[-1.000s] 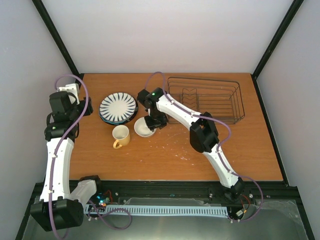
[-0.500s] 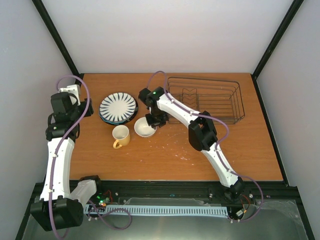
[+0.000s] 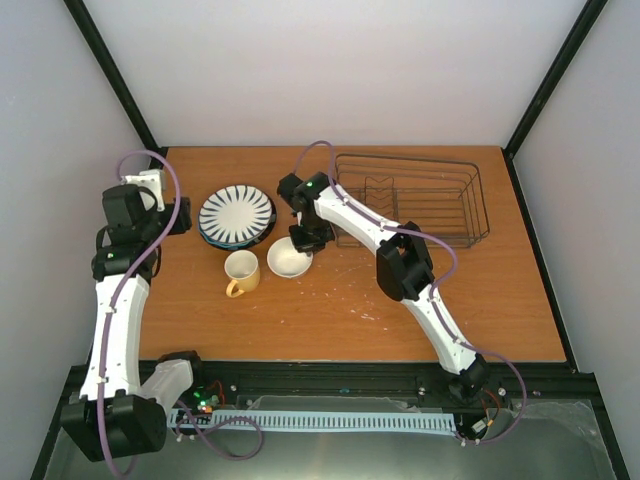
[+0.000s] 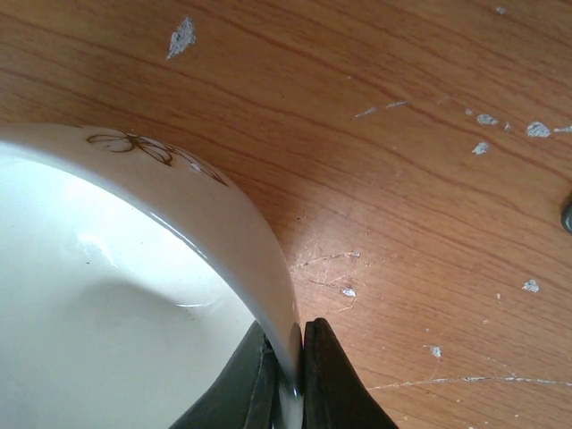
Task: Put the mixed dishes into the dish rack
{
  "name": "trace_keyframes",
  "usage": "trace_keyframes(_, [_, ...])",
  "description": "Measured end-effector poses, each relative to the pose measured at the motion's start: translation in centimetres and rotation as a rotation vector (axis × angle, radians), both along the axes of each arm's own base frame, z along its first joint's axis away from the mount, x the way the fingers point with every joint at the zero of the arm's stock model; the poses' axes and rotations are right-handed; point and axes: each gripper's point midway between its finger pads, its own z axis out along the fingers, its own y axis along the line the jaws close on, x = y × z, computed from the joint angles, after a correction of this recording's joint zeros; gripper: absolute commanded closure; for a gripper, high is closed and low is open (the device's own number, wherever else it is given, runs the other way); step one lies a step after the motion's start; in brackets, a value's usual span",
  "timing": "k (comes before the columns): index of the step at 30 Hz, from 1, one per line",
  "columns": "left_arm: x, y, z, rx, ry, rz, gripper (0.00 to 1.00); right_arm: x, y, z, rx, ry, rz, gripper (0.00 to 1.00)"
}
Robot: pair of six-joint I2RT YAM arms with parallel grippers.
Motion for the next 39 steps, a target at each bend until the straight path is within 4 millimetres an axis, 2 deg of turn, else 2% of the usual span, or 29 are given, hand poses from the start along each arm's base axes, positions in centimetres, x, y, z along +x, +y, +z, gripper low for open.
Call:
trace_keyframes(5, [0.5, -2.9, -0.5, -0.083, 0.016, -0.151, 0.34, 0.3, -0.4, 0.7, -0.004, -0.012, -0.015, 0.97])
trace_keyframes(9, [1.1, -6.4, -0.5, -0.153, 0.050, -0.311, 0.32, 1.3, -1.8, 2.7, -0.004, -0.041, -0.056, 0.97])
trace_keyframes(15, [1.2, -12.7, -1.2, -0.220, 0.169, -0.552, 0.34, 3.5, -4.0, 9.0, 0.080, -0.135, -0.125, 0.97])
trace_keyframes(17, [1.0, -14.5, -1.9, -0.225, 0.221, -0.603, 0.35, 3.7, -4.5, 11.1, 0.107, -0.163, -0.136, 0.97])
trace_keyframes(20, [0.5, -16.6, -2.6, -0.215, 0.282, -0.653, 0.35, 3.2, -4.6, 12.7, 0.130, -0.176, -0.132, 0.97])
trace_keyframes(31, [0.2, -20.1, -2.1, -0.177, 0.325, -0.709, 0.36, 1.8, -4.3, 13.2, 0.146, -0.136, -0.102, 0.97])
trace_keyframes(35, [0.2, -22.6, -3.4, -0.152, 0.372, -0.744, 0.36, 1.6, -4.2, 13.4, 0.156, -0.130, -0.096, 0.97])
trace_keyframes(39, [0.4, -23.8, -5.3, -0.107, 0.427, -0.739, 0.37, 1.3, -4.2, 14.2, 0.176, -0.138, -0.090, 0.97])
